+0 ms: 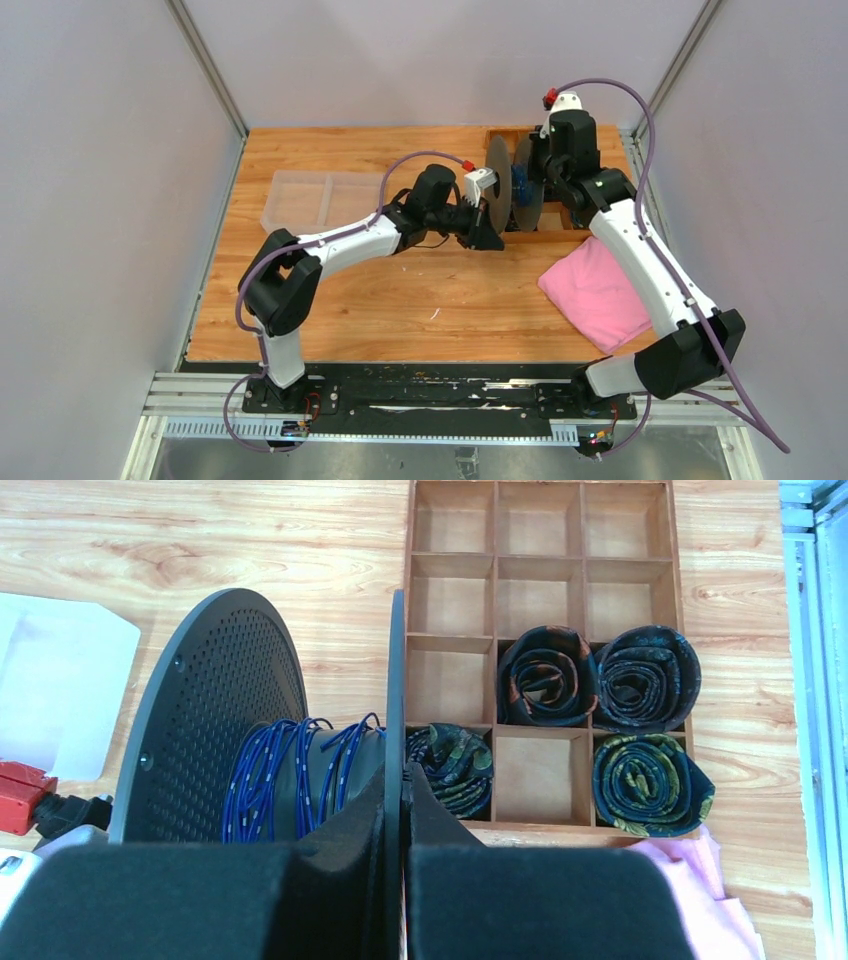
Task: Wrap the cables
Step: Wrap the cable around the cable reel.
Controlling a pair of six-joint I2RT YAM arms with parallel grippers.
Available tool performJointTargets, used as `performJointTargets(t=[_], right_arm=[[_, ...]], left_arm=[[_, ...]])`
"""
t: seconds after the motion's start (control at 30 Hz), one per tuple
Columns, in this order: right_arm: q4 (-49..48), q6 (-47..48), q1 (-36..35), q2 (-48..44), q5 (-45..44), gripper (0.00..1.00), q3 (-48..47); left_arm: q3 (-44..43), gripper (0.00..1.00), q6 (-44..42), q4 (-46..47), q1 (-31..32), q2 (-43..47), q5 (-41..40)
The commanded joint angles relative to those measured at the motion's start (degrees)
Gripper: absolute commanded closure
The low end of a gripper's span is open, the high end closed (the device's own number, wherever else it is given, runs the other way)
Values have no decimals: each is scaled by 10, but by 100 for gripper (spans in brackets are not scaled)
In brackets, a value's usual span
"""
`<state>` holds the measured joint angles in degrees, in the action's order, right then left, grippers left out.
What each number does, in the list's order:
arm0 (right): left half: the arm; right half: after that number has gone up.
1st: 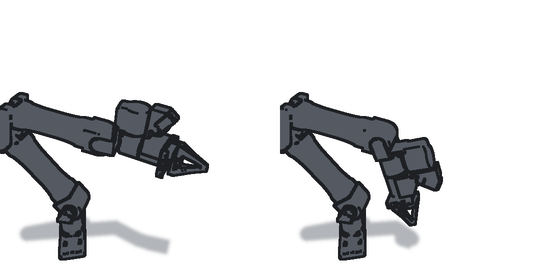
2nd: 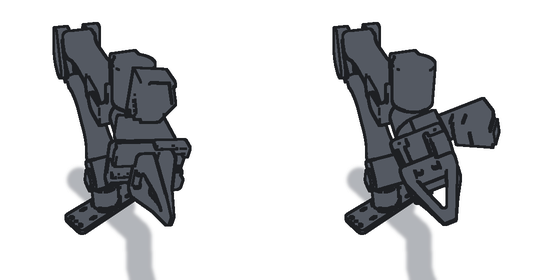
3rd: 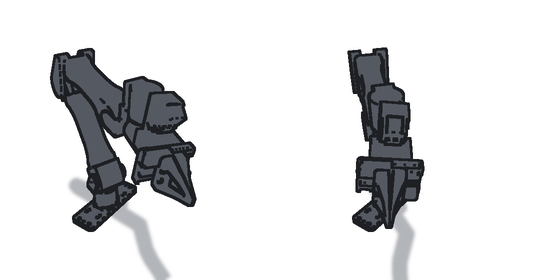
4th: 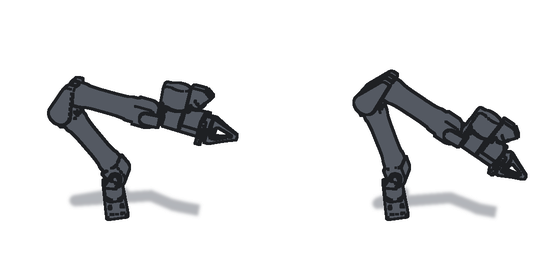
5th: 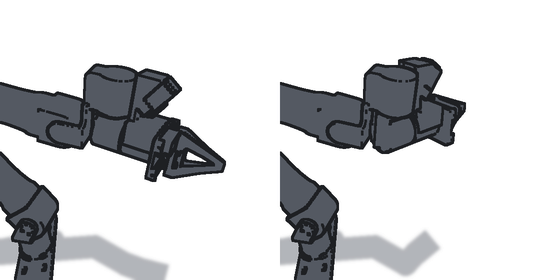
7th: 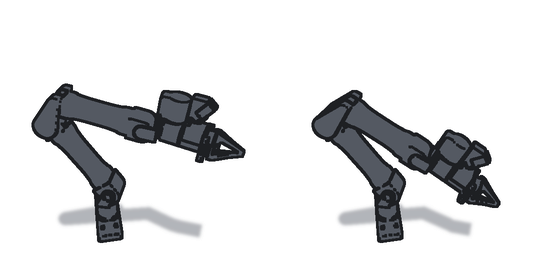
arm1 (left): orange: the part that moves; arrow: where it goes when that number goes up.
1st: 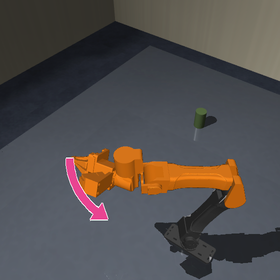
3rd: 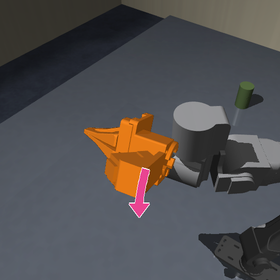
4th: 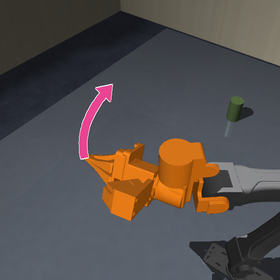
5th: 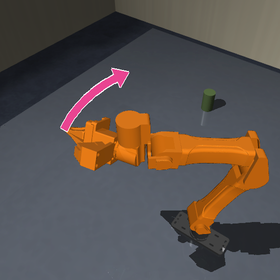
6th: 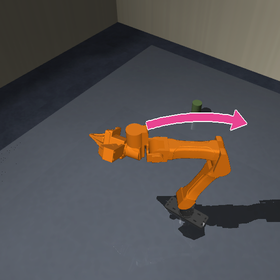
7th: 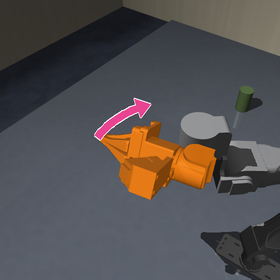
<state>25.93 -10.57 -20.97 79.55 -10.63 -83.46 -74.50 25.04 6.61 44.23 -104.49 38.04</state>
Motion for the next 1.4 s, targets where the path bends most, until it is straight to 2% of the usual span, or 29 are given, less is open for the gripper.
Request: performJointTargets(t=[0.0, 0.37, 0.87, 1.07, 1.37], right_arm=[[-73, 23, -4, 2, -37, 99, 20], [-95, 41, -8, -7, -33, 99, 50], [-118, 57, -13, -21, -39, 99, 88], [-125, 68, -20, -29, -43, 99, 102], [-144, 85, -27, -34, -55, 99, 125]], left_arm=[[-40, 97, 56, 16, 9, -9, 36], [-37, 90, 66, 19, 10, -10, 42], [-51, 91, 78, 20, 10, -4, 41], [-59, 99, 83, 20, 9, -7, 40], [-74, 95, 110, 20, 10, -12, 44]])
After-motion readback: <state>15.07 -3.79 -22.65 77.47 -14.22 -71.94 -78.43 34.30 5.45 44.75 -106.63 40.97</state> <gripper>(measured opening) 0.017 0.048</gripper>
